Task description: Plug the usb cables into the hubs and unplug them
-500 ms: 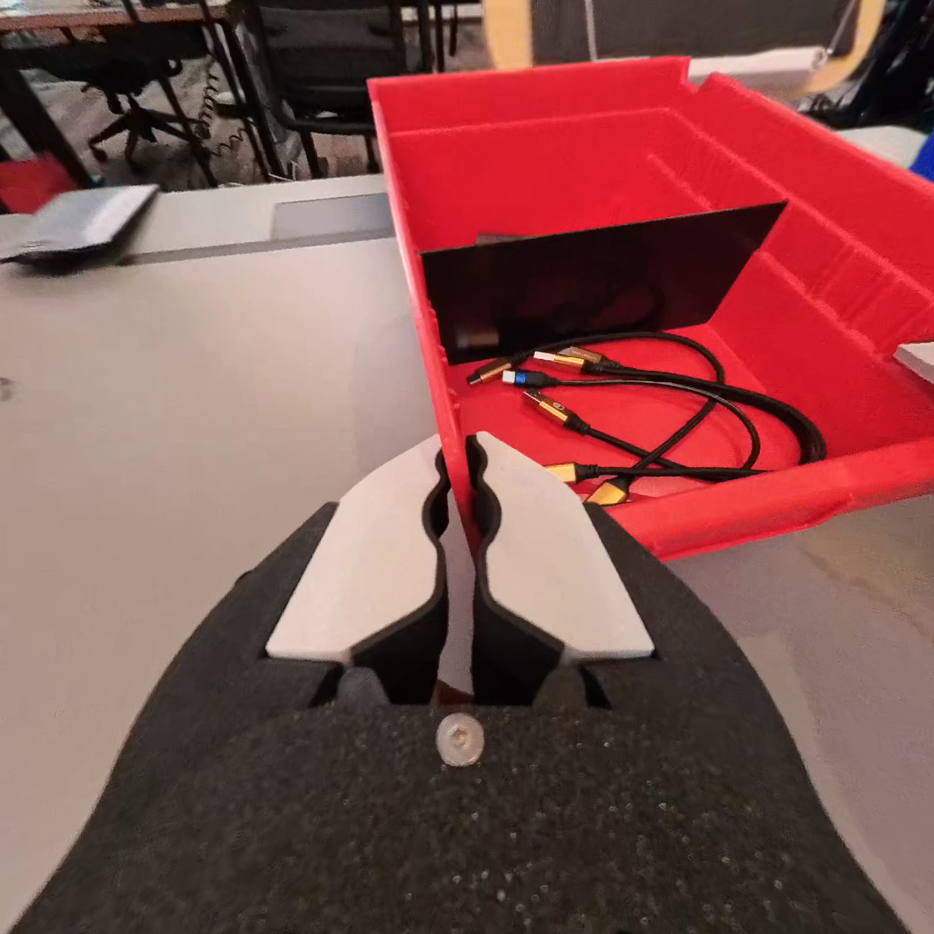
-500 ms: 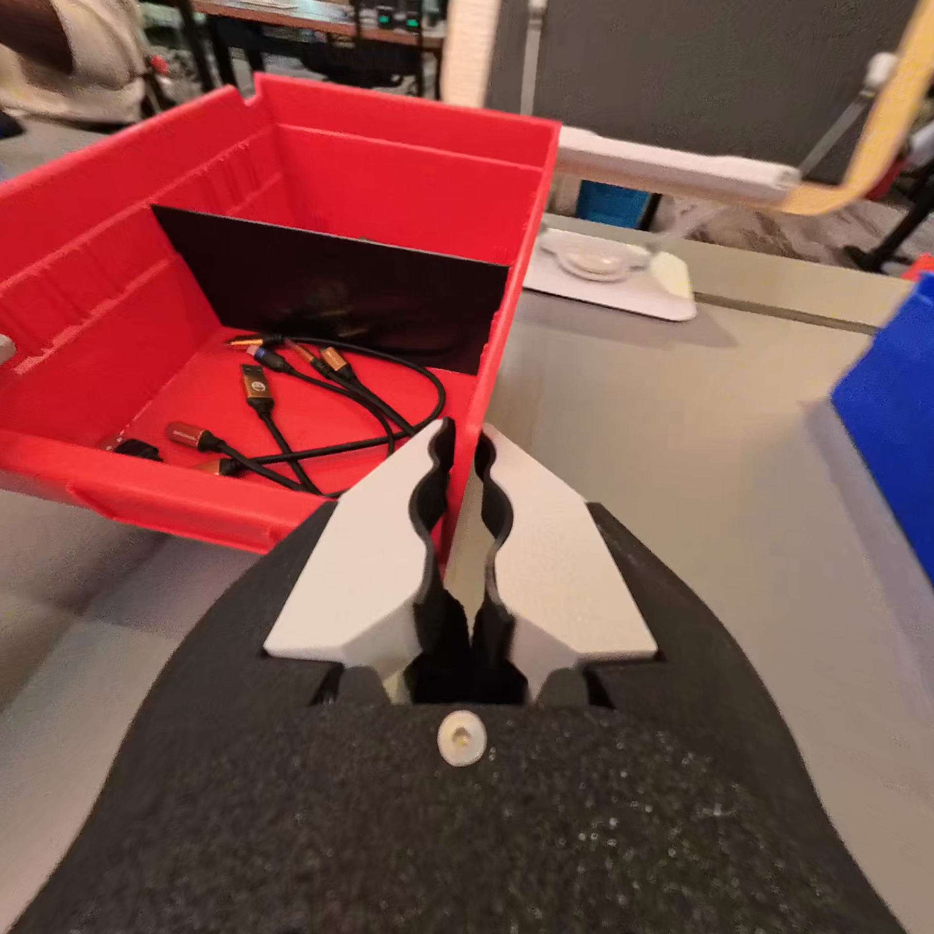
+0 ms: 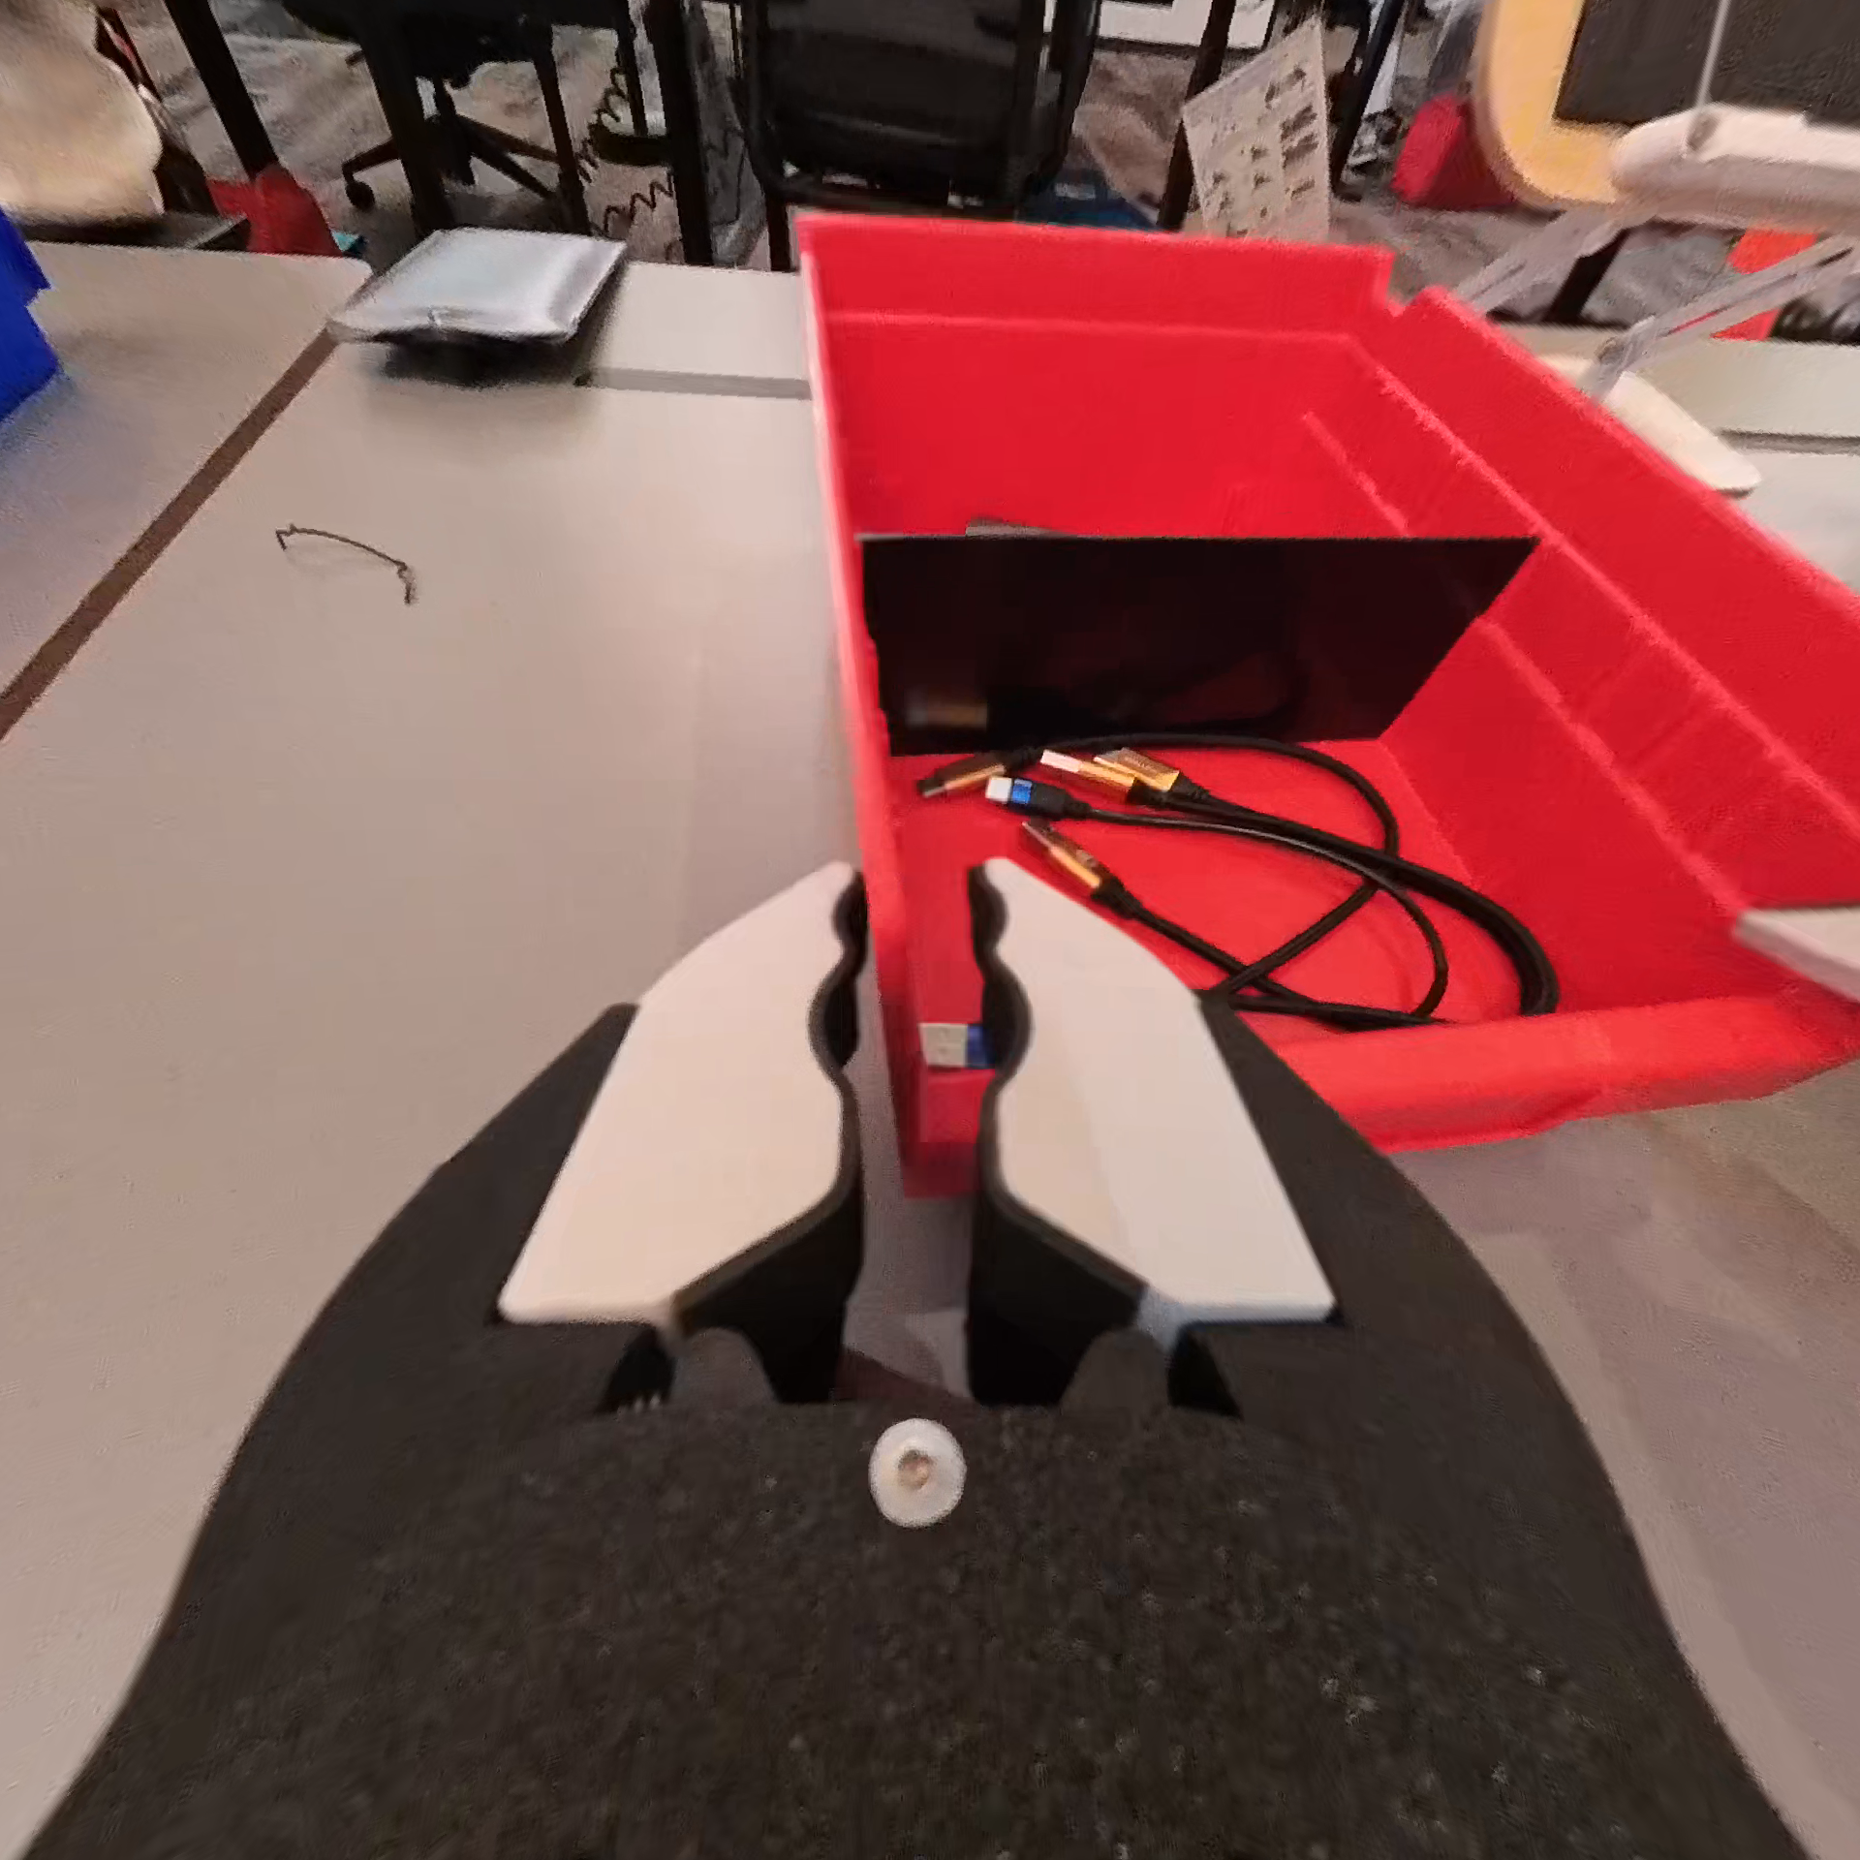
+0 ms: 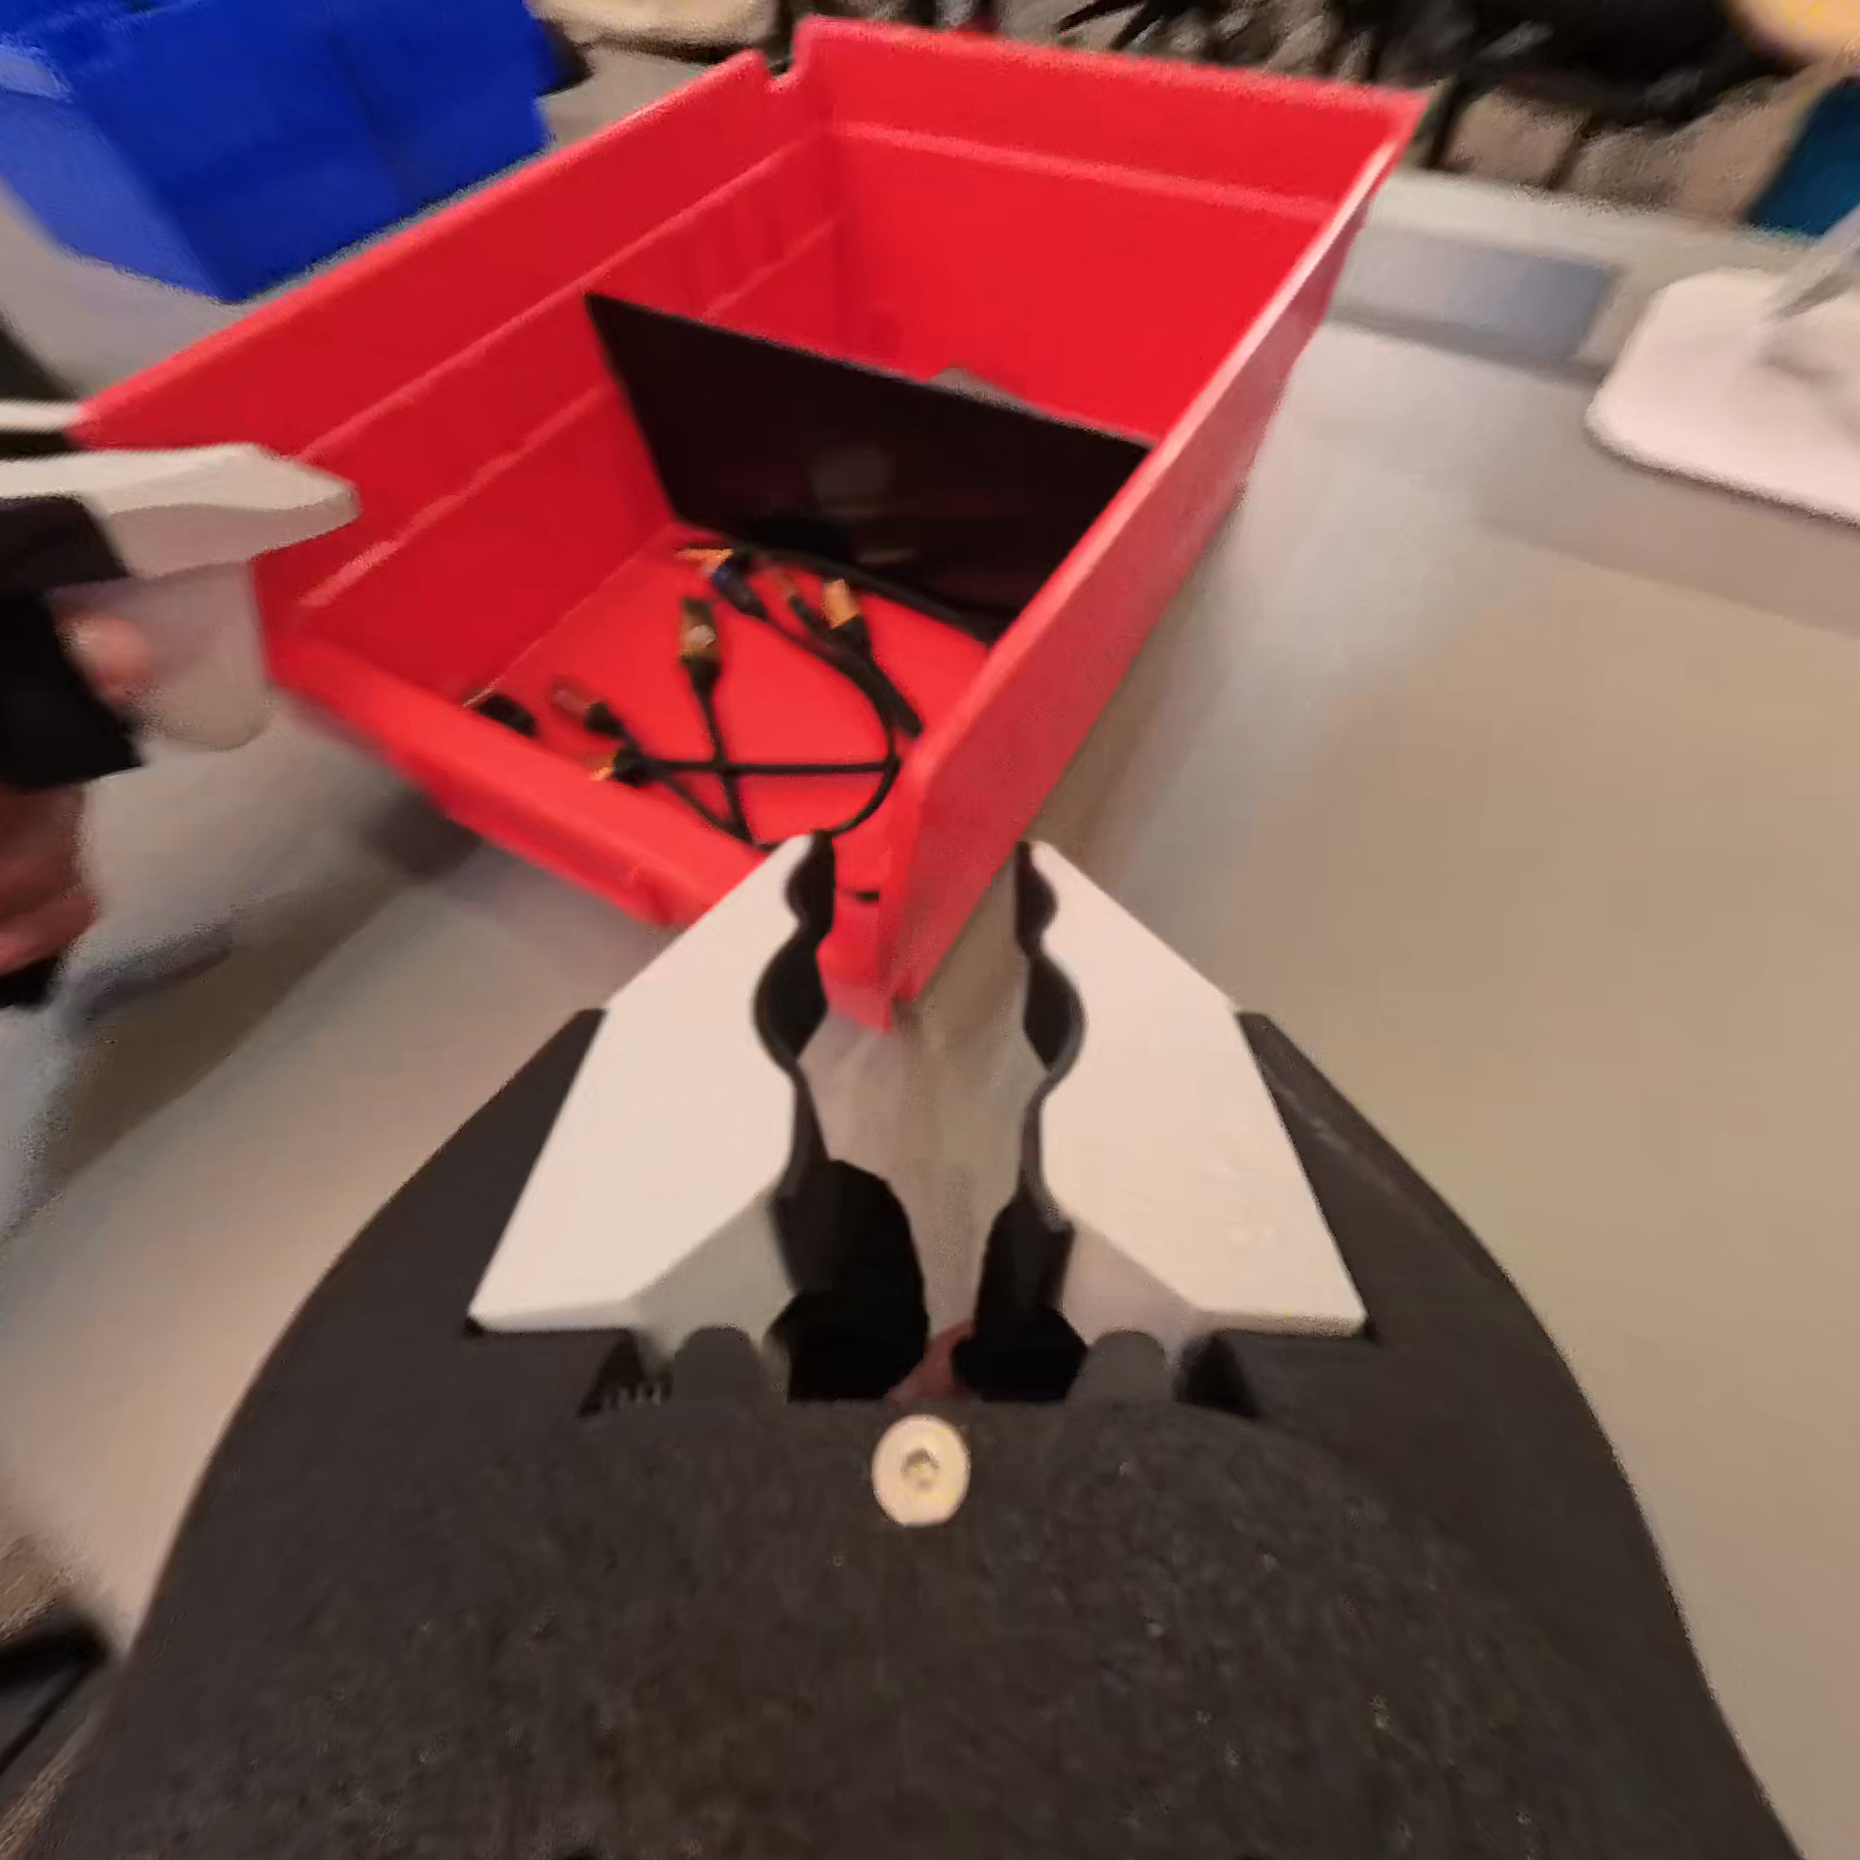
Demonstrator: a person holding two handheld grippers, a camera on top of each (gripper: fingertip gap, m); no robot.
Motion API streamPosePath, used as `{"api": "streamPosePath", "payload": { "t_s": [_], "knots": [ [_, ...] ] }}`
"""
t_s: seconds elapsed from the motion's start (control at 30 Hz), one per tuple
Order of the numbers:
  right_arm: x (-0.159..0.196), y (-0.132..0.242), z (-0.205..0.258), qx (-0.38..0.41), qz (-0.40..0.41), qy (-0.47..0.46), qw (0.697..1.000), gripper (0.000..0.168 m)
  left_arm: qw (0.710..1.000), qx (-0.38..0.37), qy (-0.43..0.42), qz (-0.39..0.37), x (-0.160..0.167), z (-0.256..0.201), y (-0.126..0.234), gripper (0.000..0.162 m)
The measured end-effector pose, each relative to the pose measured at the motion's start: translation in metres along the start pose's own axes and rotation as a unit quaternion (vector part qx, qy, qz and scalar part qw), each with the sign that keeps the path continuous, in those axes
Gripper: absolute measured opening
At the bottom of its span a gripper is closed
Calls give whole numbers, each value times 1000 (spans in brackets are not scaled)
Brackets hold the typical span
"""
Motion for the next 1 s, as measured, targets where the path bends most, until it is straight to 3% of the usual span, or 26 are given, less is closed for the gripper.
{"api": "streamPosePath", "payload": {
  "t_s": [0.07,0.17,0.23,0.3,0.4,0.43,0.5,0.53,0.63,0.73,1.0],
  "knots": [
    [5,28,-14,-79,13,-27,996,47,999,-12,-8,-42,-8,-6,13,36],
    [14,80,-51,-163,14,-44,986,51,989,-36,-7,-144,-29,-16,43,38],
    [26,117,-85,-170,20,-21,985,53,985,-23,18,-170,-33,-29,60,37],
    [46,155,-123,-140,28,9,990,55,990,16,35,-133,-17,-53,67,35],
    [87,211,-183,-93,32,-17,995,55,998,62,19,25,30,-92,63,30],
    [101,231,-204,-71,8,-55,996,55,994,85,7,69,39,-105,63,30],
    [122,265,-241,-73,-65,-93,991,52,991,110,-27,76,40,-124,67,30],
    [121,273,-263,-26,-100,-104,989,42,992,105,-54,55,37,-130,70,29],
    [118,295,-313,100,-118,-152,976,56,990,83,-116,10,34,-136,70,27],
    [121,315,-331,167,-155,-174,958,53,991,63,-118,6,32,-131,71,25],
    [131,306,-339,181,-133,-205,953,45,995,81,-57,26,34,-118,68,25]
  ]
}}
Point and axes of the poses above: each gripper's, where its closed fingertips meet, y back along the fingers, x out of its underside, z = x × y across the jaws, the point moved 10 cm from there along y, back along the fingers, and after that the axes turned 2 degrees about -x, right-handed, at the moved point
